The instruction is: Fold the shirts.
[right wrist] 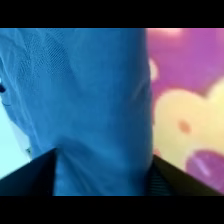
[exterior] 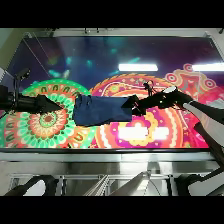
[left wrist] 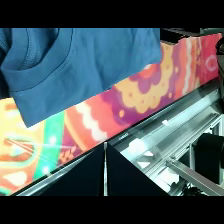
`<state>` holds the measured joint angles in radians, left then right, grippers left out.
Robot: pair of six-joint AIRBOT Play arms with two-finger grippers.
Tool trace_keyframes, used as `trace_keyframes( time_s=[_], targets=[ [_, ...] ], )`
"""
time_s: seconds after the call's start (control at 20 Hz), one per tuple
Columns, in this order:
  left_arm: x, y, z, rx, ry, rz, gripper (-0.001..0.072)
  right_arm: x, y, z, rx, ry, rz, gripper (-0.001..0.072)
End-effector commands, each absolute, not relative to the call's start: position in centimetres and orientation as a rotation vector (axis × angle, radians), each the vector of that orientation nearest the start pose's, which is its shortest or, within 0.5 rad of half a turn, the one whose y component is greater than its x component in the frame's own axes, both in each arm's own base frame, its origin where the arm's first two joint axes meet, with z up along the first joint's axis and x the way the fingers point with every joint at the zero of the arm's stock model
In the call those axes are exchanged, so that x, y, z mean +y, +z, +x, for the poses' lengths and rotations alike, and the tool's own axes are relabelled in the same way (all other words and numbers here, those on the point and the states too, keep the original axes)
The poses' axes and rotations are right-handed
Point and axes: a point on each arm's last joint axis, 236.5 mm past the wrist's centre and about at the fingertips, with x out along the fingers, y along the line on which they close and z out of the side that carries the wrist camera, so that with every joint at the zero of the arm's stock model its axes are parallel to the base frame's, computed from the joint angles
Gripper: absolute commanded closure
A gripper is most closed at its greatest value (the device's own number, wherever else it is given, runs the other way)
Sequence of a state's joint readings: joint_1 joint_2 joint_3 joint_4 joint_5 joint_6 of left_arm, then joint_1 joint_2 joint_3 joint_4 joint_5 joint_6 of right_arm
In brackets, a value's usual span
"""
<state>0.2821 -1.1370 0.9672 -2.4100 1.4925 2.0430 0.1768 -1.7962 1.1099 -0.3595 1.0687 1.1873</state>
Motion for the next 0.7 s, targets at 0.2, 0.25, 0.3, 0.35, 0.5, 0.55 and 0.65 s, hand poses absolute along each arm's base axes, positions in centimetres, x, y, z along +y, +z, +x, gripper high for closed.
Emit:
trace_keyframes(
  time_s=[0.2, 0.25, 0.3, 0.35, 0.5, 0.55, 0.65],
  targets=[
    [-9.4, 6.2, 30.4, 1.253, -0.664, -0.554, 0.0688, 27.8, 1.0, 42.9, 1.132, 0.859, 1.135, 0.0692],
    [-9.3, 6.1, 30.6, 1.248, -0.657, -0.556, 0.0688, 26.0, 3.1, 43.5, 1.067, 0.867, 1.091, 0.0693],
    [-9.2, 5.8, 31.0, 1.244, -0.647, -0.560, 0.0688, 23.1, 5.3, 44.0, 1.007, 0.840, 1.026, 0.0693],
    [-9.1, 5.4, 31.3, 1.246, -0.638, -0.567, 0.0687, 19.4, 7.4, 44.3, 0.963, 0.773, 0.974, 0.0693],
    [-8.8, 3.6, 32.1, 1.283, -0.623, -0.602, 0.0687, 4.3, 13.1, 42.6, 0.826, 0.384, 0.862, 0.0693],
    [-8.9, 3.0, 32.0, 1.302, -0.633, -0.608, 0.0687, -1.3, 14.7, 40.5, 0.776, 0.208, 0.821, 0.0693],
    [-8.9, 2.0, 32.0, 1.326, -0.650, -0.613, 0.0687, -11.0, 15.4, 33.6, 0.763, -0.177, 0.753, 0.0692]
  ],
)
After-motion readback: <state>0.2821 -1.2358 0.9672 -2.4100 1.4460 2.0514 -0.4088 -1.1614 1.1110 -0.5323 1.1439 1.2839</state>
